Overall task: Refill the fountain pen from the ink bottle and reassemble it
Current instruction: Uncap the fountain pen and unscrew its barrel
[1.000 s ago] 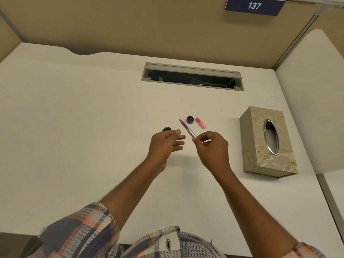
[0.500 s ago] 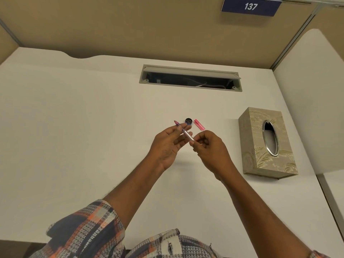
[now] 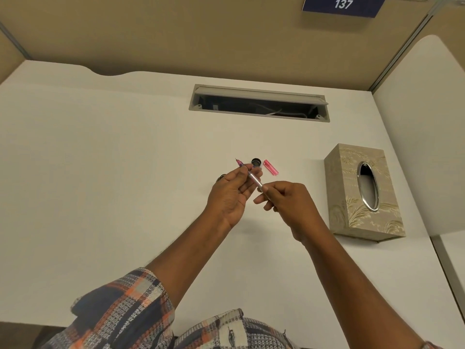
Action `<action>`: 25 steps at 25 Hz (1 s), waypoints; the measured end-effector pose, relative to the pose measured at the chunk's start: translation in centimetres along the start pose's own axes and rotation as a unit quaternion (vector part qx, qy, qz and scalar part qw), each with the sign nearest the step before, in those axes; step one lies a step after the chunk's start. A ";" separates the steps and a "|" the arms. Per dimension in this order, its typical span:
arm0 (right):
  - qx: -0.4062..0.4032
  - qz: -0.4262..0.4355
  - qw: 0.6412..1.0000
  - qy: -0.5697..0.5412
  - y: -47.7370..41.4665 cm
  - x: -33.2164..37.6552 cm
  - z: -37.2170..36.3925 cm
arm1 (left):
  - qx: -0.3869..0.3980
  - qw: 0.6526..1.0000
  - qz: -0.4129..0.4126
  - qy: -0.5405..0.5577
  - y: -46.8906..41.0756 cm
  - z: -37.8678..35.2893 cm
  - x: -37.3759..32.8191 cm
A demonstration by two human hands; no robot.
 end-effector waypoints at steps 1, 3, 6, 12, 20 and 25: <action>-0.012 0.000 1.000 -0.015 0.1 0.0 0.1 | -0.005 1.000 0.001 0.008 0.0 -0.1 0.1; -0.030 0.000 0.999 -0.035 0.2 0.0 0.2 | -0.013 1.000 0.001 0.022 0.0 -0.2 0.2; -0.057 0.010 0.997 -0.048 0.5 -0.2 0.7 | -0.020 0.999 -0.006 0.028 0.1 -0.4 0.3; -0.033 -0.012 0.999 0.005 1.2 -0.6 1.0 | -0.011 0.999 -0.003 0.051 0.7 -0.8 0.4; -0.045 -0.010 0.991 -0.128 2.2 -1.3 1.7 | -0.011 0.998 -0.001 0.068 1.3 -0.9 0.8; -0.063 -0.067 0.981 -0.174 2.5 -1.7 1.6 | -0.010 0.997 0.000 0.071 1.5 -1.1 0.9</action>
Point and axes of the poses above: each hand's wrist, its own y-axis away from the middle knuckle, its own z-axis out of the back of the hand, x = y × z, the point moved 6 cm from there along -y, towards the middle knuckle, and after that the axes turned 9 degrees about -y, right-handed, at the moved point
